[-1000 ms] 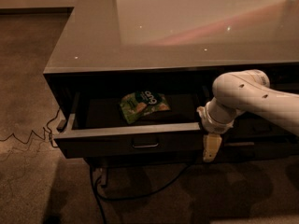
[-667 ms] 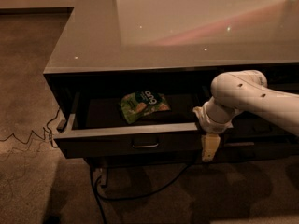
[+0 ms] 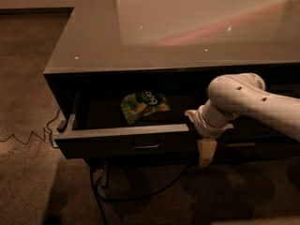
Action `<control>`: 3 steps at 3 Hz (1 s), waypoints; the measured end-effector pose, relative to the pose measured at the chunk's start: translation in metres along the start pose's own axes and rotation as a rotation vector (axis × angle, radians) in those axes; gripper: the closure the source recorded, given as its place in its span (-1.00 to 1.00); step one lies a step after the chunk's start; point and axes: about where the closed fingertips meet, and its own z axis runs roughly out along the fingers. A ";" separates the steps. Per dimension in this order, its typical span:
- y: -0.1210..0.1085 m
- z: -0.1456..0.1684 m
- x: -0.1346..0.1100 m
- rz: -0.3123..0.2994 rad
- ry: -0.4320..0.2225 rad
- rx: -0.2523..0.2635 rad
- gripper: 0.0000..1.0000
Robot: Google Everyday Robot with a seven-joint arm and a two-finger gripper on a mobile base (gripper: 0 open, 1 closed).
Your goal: Open top drawer
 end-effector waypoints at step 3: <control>0.042 -0.009 0.033 -0.020 0.110 -0.020 -0.16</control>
Offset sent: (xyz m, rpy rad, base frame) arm -0.0434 -0.0499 -0.0055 -0.1274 0.0058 -0.0082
